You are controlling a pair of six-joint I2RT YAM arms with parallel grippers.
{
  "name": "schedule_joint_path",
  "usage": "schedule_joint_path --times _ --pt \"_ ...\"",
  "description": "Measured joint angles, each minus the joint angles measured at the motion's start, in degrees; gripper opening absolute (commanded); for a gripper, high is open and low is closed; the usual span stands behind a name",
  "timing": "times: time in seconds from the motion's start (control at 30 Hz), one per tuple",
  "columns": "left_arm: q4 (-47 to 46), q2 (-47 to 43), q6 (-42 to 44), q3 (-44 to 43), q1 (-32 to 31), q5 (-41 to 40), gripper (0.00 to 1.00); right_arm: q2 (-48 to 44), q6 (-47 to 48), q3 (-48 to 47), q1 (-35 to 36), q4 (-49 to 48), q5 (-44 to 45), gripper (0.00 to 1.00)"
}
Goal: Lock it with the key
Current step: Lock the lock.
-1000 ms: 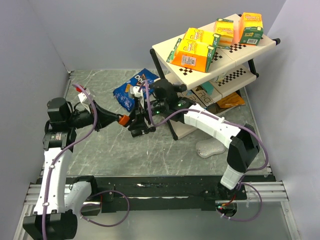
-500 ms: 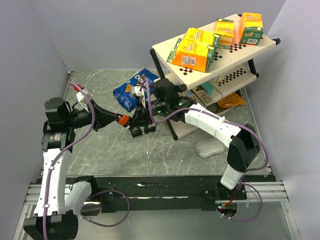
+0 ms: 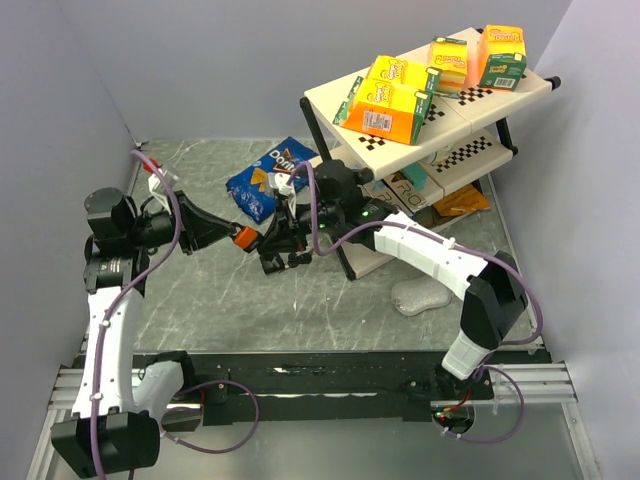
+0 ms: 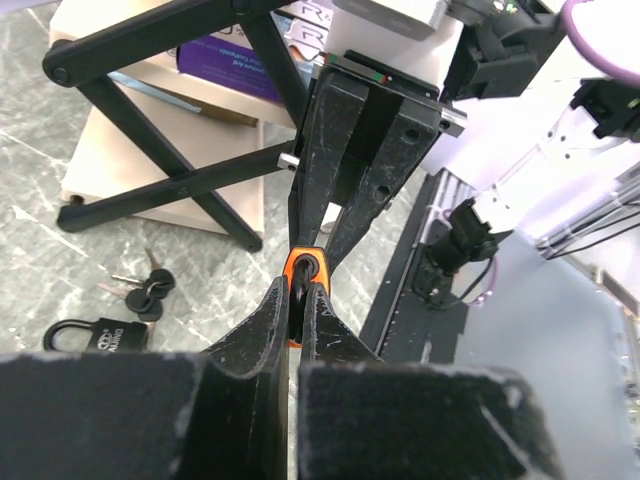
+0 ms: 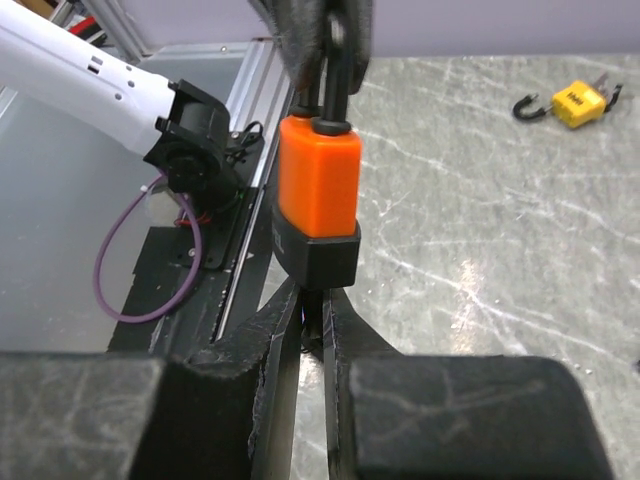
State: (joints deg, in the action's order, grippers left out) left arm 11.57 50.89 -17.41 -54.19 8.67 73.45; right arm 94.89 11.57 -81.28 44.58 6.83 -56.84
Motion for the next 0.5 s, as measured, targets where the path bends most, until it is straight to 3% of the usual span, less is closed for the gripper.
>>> schedule_joint_path --times 0.5 --pt "-12.5 3.2 -11.6 -0.5 1.8 4.0 0.01 -0.9 -1.2 3.5 0.0 -9.4 0.5 0.00"
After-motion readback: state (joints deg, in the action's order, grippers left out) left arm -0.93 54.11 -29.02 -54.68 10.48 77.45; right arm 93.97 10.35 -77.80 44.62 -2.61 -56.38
